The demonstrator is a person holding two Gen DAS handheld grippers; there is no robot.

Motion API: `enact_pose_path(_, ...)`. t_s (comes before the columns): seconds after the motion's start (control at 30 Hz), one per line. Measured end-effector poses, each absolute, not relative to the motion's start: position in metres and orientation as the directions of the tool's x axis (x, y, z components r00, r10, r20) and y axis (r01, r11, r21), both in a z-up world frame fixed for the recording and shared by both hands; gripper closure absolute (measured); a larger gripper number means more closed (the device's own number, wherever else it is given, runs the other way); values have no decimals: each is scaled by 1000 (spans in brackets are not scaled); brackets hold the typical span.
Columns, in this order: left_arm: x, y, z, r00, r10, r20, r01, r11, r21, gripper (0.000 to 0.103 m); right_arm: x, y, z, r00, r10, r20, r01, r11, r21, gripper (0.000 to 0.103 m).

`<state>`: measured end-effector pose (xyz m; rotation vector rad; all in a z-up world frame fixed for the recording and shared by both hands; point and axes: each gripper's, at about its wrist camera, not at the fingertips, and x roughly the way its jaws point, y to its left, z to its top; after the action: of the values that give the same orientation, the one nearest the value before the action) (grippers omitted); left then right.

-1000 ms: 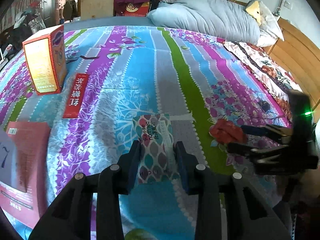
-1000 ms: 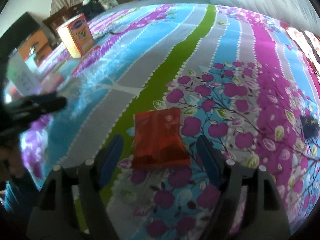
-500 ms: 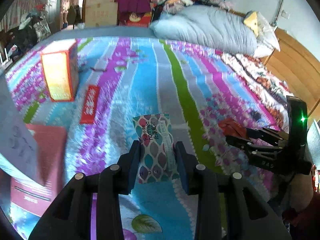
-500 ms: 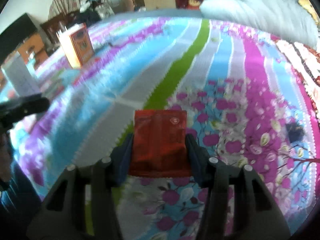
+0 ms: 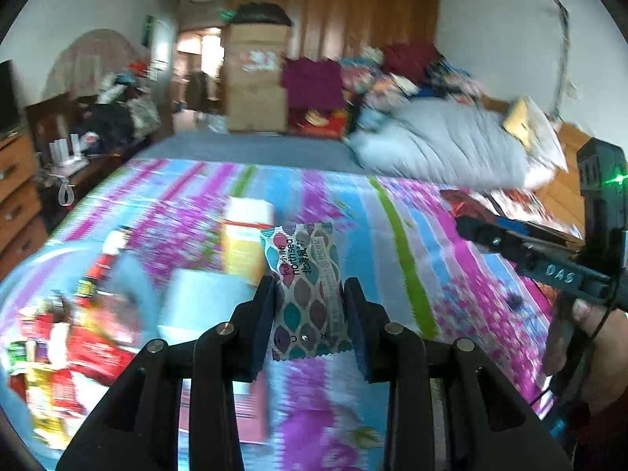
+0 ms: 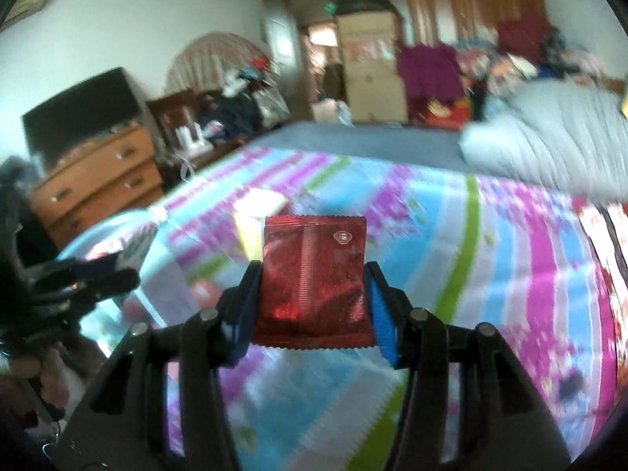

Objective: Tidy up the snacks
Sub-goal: 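Carry both packets over the basin and open both tools to release them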

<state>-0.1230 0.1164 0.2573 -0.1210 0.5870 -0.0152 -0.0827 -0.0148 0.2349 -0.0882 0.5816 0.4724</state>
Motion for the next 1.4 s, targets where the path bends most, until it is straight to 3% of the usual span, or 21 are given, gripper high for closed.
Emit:
enact_pose_path(0.27, -161, 231, 290, 842, 141, -520, -247, 959, -139, 67, -75, 100, 271, 630, 577, -519, -636, 768, 81, 51)
enact_pose_path(0.5, -200, 315, 280, 785, 255, -565, -404, 901, -155, 67, -79, 195, 263, 475, 677, -563, -751, 645, 141, 51)
enact_pose_path(0.9, -227, 348, 243, 733, 258, -630, -458, 871, -176, 67, -106, 281, 228, 300, 685, -664, -831, 529, 170, 51)
enact_pose_path(1.4, -233, 364, 232, 733, 231, -639, -453, 868, -206, 67, -111, 303, 216, 298, 652, -697, -826, 542, 155, 51)
